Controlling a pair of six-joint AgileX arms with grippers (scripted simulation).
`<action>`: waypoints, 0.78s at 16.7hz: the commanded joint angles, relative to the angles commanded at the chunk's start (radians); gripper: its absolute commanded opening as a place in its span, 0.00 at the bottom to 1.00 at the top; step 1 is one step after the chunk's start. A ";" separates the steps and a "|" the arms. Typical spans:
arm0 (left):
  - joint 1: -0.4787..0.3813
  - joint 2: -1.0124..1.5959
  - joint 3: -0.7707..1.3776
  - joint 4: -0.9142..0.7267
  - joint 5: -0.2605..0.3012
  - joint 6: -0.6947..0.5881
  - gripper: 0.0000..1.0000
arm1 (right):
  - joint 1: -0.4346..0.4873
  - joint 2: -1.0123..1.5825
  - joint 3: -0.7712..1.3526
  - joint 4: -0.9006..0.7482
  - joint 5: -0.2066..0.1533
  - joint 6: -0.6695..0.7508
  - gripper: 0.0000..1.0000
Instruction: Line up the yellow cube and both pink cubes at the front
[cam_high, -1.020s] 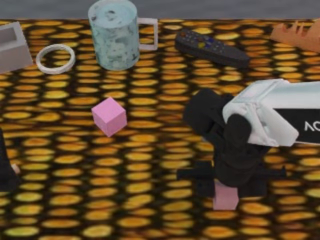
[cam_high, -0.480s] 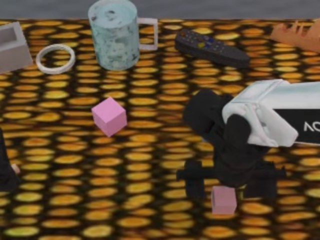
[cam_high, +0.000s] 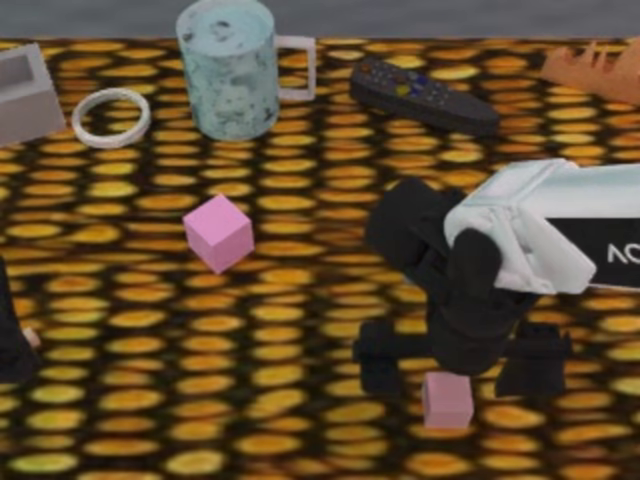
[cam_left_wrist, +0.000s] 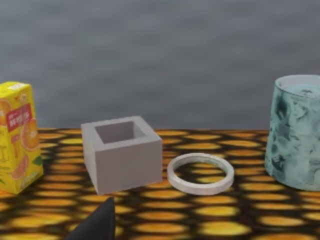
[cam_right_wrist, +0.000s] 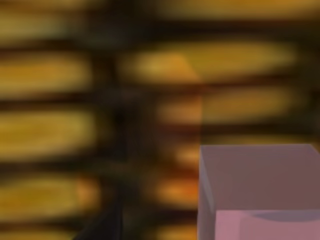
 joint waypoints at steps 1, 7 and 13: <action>0.000 0.000 0.000 0.000 0.000 0.000 1.00 | 0.001 -0.001 0.003 -0.003 0.000 0.000 1.00; 0.000 0.000 0.000 0.000 0.000 0.000 1.00 | 0.012 -0.069 0.124 -0.208 0.000 0.004 1.00; 0.000 0.000 0.000 0.000 0.000 0.000 1.00 | 0.009 -0.098 0.164 -0.266 0.000 0.003 1.00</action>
